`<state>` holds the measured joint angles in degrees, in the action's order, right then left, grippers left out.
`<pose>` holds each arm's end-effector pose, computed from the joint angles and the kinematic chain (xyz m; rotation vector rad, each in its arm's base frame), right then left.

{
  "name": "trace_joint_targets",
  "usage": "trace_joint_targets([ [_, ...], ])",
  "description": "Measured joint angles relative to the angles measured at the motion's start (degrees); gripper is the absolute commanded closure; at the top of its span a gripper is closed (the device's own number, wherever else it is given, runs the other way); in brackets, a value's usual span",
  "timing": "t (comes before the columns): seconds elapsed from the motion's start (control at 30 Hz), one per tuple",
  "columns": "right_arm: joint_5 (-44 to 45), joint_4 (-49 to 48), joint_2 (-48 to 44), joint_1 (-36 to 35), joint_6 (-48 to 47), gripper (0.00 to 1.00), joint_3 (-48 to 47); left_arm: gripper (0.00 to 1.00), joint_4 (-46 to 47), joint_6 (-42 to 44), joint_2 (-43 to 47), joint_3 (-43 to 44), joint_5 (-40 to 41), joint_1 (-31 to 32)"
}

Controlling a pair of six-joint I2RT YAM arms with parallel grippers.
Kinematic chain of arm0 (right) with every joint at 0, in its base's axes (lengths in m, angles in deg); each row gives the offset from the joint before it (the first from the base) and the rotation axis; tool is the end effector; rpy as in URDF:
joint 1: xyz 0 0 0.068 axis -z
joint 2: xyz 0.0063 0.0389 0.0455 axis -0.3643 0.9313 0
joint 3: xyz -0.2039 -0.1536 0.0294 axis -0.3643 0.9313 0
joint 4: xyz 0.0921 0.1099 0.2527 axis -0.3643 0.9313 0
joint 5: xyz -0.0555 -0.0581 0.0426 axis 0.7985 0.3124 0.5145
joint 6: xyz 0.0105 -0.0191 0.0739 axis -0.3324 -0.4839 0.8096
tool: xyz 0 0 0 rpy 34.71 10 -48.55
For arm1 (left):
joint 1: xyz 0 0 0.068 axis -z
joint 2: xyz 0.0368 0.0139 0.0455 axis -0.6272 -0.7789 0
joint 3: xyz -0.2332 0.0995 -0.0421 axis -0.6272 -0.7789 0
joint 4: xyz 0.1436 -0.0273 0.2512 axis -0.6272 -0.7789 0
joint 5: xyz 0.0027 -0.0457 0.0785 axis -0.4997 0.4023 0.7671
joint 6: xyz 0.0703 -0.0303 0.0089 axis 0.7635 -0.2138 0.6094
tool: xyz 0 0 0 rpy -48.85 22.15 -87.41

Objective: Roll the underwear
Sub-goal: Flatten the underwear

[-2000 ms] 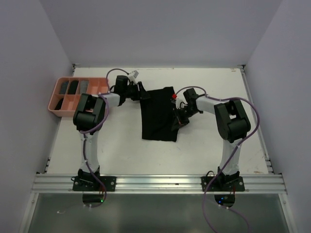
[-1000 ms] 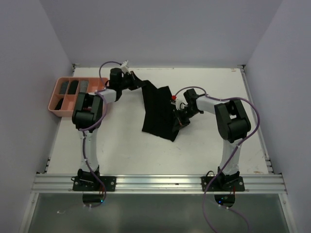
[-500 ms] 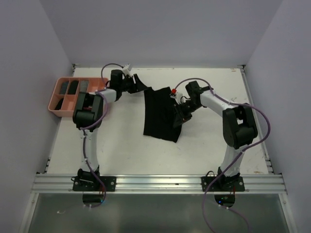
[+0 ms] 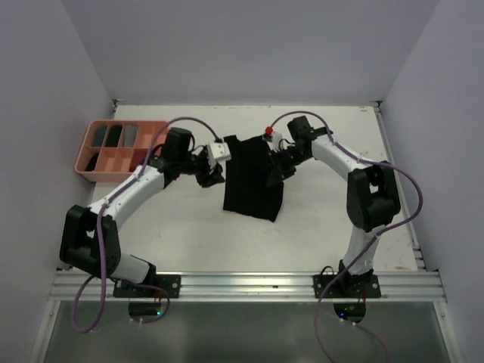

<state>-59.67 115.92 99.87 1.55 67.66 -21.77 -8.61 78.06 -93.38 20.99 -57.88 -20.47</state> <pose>0.3624 0.1759 0.1611 -0.8632 2.5905 1.0329 0.3328 -0.1546 0.2309 1.2172 1.8011 -0.6613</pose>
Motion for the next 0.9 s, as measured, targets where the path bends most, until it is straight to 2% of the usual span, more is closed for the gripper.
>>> trace_joint_targets([
  [0.1, 0.5, -3.3, 4.92, 0.31, 2.58, 0.84, -8.66, 0.45, -1.79, 5.66, 0.0, -5.99, 3.04, 9.11],
  [0.2, 1.81, -8.22, 9.44, 1.16, 5.62, 0.85, -16.46, 0.45, -1.51, 7.48, -1.99, -7.78, 5.2, 13.18],
  [0.43, 5.27, -17.09, 22.21, 2.64, 11.19, 0.86, -31.08, 0.46, 2.34, 9.46, -10.01, -7.63, 10.38, 14.69],
  [0.63, 8.26, -20.92, 34.71, 2.67, 14.84, 0.93, -35.17, 0.48, 1.25, 12.48, -14.51, -7.96, 12.92, 14.82],
  [0.67, 6.05, -21.86, 36.04, 2.93, 16.65, 0.93, -36.28, 0.48, 0.87, 13.11, -14.51, -7.93, 12.92, 14.82],
  [0.8, 9.88, -23.85, 36.33, 3.21, 19.96, 0.98, -36.94, 0.55, -1.46, 16.39, -14.21, -7.91, 12.5, 14.84],
  [0.9, 12.04, -25.38, 36.28, 4.17, 23.76, 0.99, -36.46, 0.54, -4.48, 19.89, -12.92, -8.76, 12.5, 14.82],
])
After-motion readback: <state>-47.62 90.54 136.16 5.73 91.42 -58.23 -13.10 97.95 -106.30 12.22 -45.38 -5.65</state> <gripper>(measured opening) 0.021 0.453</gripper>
